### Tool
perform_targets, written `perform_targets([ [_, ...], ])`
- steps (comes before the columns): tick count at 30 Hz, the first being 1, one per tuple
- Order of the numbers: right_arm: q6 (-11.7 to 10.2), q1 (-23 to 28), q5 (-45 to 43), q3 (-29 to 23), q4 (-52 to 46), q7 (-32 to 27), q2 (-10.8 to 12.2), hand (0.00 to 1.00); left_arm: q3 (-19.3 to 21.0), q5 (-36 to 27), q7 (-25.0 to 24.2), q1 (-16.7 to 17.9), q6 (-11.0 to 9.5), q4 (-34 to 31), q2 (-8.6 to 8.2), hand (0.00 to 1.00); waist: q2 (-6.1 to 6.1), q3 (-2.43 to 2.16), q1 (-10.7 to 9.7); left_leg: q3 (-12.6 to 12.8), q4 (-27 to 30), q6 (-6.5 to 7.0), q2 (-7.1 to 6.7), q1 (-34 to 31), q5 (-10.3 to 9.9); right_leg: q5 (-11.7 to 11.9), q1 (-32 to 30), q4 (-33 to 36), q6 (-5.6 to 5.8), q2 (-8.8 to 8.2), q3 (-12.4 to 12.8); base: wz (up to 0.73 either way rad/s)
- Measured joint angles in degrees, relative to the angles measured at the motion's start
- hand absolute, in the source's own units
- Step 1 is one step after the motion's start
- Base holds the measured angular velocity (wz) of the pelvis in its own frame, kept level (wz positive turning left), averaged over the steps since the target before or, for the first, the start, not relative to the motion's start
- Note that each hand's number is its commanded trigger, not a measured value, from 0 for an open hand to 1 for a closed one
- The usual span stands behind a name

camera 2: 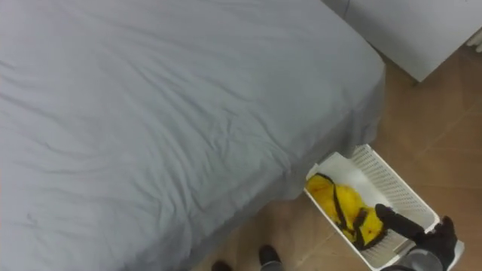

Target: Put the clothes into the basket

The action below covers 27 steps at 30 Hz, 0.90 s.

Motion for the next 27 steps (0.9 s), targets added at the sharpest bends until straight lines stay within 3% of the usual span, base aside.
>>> perform_targets([
  [10,-0.32,0.44,-0.32,1.03,1.51,2.48,0.02,0.00,-0.51,0.15,-0.29,0.69,-0.20,0.07,0.00,0.00,-0.08,-0.01,0.01,-0.62,-0.23,0.00,-0.16,1.56,0.00,-0.02,2.37,-1.71,0.13,-0.21,-0.38,0.01],
  [15,-0.53,4.56,-0.14,1.29,2.58,5.07,0.30,0.00,0.69,0.32,-2.36,2.29,-0.51,-0.38,0.45,0.00,-0.36,-0.08,0.24,-1.70,-1.87,-0.05,-0.39,4.96,0.03,-0.03,6.18,-3.27,0.11,-0.31,-1.69,0.09],
  [19,-0.82,7.54,-1.05,5.07,4.57,7.43,1.59,0.00,0.67,1.06,-2.45,3.59,-0.94,-1.60,0.49,0.00,-0.91,-0.24,0.60,-3.43,-2.73,-0.06,-0.44,8.44,0.03,0.02,11.26,-6.23,0.03,-0.43,-3.37,0.21],
  [22,-0.79,10.80,-1.46,7.32,6.50,9.98,4.07,0.00,2.00,3.55,-2.44,4.69,-1.47,-2.34,0.43,0.00,-2.18,-0.36,1.97,-5.10,-3.26,-0.08,-0.36,11.86,0.03,0.00,16.17,-9.02,-0.04,-0.79,-5.54,0.36],
  [24,-0.65,12.53,-1.77,7.94,9.30,12.15,6.40,0.00,2.99,5.48,-2.30,5.74,-2.54,-2.98,0.25,0.00,-3.35,-0.67,2.12,-7.01,-3.88,-0.09,-0.63,14.67,0.02,0.19,21.07,-12.09,-0.05,-1.11,-8.11,0.54],
  [27,0.51,14.06,-2.43,9.09,10.53,14.22,8.24,0.00,4.75,7.49,-1.73,6.68,-3.13,-3.31,-0.20,0.00,-5.13,-1.28,3.67,-8.81,-4.72,-0.10,-1.18,17.67,0.01,0.29,25.60,-14.61,0.11,-1.39,-9.77,0.38],
])
